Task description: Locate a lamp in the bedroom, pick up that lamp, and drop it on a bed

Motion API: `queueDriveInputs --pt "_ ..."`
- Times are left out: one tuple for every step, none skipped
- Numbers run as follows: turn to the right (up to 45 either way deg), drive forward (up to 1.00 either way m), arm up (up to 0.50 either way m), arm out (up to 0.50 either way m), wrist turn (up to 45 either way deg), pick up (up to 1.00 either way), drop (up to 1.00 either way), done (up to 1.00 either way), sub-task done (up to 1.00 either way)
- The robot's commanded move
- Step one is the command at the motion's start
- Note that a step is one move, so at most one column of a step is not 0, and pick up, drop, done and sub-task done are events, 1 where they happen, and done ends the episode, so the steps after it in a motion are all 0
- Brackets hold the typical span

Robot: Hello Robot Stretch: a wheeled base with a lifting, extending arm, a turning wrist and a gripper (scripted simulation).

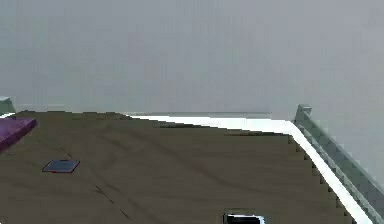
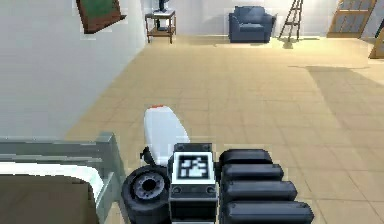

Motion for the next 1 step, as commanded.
queueDriveInputs --pt "45.0 0.00 0.00 0.00 0.0 0.00 0.00 0.00 0.00"
